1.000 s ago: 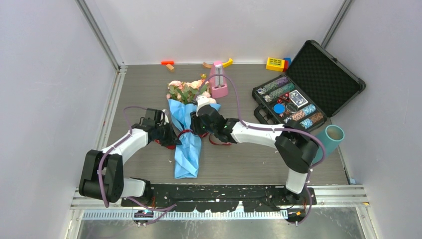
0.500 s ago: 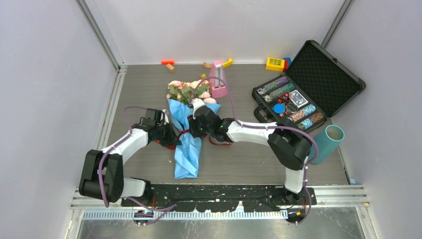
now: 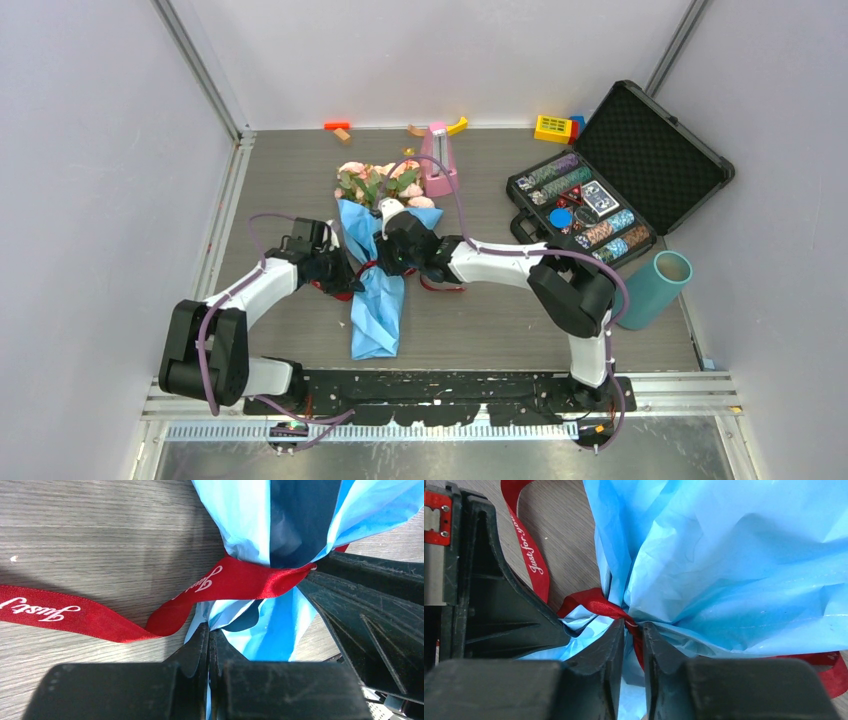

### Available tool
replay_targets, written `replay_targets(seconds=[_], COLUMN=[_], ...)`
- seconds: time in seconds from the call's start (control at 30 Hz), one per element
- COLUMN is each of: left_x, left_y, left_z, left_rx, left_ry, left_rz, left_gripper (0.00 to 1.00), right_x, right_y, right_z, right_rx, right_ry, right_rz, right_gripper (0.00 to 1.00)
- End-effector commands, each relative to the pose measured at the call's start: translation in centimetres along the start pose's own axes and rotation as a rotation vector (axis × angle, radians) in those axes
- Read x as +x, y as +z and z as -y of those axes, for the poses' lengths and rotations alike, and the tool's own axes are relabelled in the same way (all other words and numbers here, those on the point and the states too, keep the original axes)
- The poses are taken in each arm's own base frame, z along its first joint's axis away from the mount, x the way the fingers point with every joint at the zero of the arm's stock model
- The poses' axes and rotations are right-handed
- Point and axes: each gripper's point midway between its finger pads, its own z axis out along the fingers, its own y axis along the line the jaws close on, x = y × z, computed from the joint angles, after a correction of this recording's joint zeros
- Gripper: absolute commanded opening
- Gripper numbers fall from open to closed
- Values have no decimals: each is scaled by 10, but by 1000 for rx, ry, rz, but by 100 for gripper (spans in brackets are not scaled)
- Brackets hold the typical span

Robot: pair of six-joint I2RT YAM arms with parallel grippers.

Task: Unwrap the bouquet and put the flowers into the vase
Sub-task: Untie the ribbon from the wrapping paper.

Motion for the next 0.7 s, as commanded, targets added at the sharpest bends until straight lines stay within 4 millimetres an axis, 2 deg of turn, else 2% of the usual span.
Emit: replay_targets(seconds=[0.0, 0.1, 0.2, 0.4, 0.67], left_x=[-2, -1, 0, 2, 3], left_y=[-4, -4, -4, -4, -4], left_z=[4, 3, 2, 0, -2], left_rx=[12, 9, 6, 6, 0], left_ry=[18, 15, 14, 6, -3], left_rz=[-7, -7, -9, -4, 9], left_gripper=[0, 0, 0, 0, 0], right_x=[-32, -38, -46, -63, -61], right_y=[0, -3, -9, -27, -40], right_z=[-7, -3, 0, 3, 17], right_rx=[3, 28, 49, 70, 139], right_ry=[-13, -4, 22, 87, 196], right_rz=[89, 113, 155, 224, 276], right_gripper=[21, 9, 1, 0, 0])
